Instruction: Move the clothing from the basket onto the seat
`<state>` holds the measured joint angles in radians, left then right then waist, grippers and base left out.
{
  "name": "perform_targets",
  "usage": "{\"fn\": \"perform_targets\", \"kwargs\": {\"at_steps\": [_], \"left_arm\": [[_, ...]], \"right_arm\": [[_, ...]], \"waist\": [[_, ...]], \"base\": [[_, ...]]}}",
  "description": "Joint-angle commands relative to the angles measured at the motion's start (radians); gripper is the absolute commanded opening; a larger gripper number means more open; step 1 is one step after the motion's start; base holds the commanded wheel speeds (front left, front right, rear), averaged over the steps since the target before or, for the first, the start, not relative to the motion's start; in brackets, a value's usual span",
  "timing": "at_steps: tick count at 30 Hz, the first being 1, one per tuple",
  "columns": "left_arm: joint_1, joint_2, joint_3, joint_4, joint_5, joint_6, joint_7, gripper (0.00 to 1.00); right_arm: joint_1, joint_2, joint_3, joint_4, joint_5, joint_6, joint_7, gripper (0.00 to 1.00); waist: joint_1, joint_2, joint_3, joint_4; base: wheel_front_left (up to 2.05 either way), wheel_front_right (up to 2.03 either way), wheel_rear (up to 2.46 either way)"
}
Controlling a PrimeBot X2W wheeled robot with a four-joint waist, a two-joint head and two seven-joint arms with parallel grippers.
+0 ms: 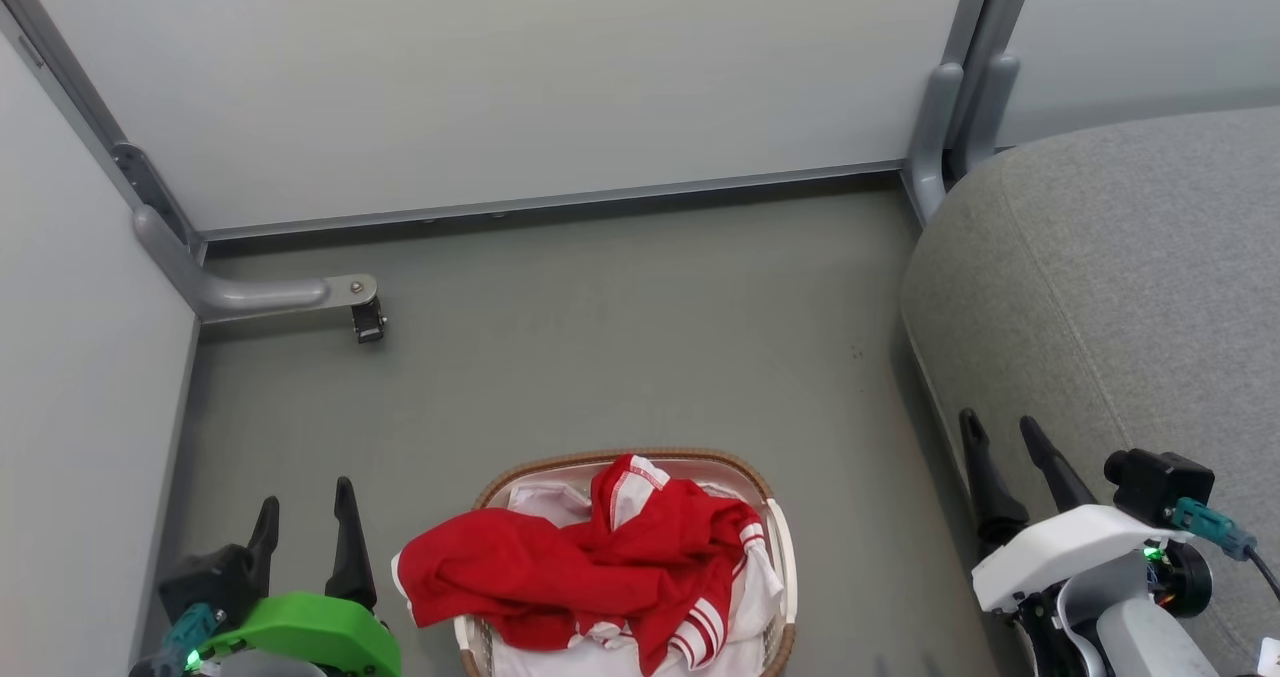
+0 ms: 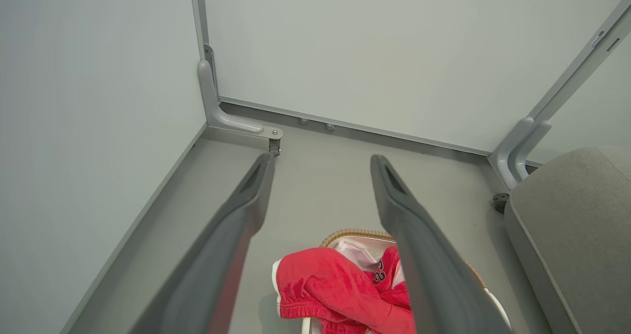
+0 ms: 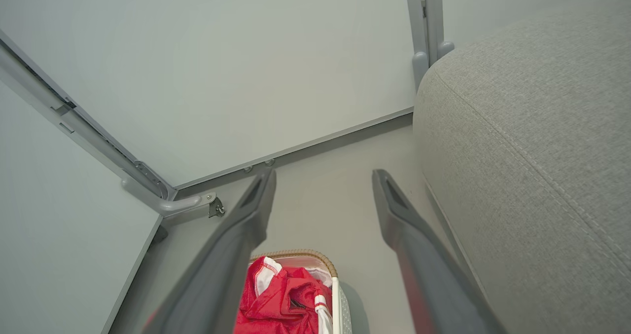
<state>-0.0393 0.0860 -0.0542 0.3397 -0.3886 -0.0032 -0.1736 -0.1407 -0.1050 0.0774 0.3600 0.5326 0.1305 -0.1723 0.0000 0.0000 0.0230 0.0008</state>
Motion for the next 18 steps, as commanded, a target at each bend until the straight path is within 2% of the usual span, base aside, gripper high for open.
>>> {"fn": "perform_targets", "kwargs": {"at_steps": [1, 18], "left_arm": [[0.006, 0.013, -0.002, -0.008, 0.031, 0.002, -0.010, 1.00], [0.019, 0.008, -0.008, -0.017, 0.175, 0.014, -0.045, 1.00]], "right_arm": [[-0.028, -0.005, 0.002, -0.010, -0.029, 0.000, -0.010, 1.00], [-0.028, -0.016, 0.007, 0.024, -0.186, 0.000, -0.047, 1.00]], "waist": [[0.0000, 0.0000, 0.001, -0.001], [0.0000, 0.0000, 0.003, -0.004]], "base": [[0.00, 0.00, 0.00], [0.00, 0.00, 0.00]]}}
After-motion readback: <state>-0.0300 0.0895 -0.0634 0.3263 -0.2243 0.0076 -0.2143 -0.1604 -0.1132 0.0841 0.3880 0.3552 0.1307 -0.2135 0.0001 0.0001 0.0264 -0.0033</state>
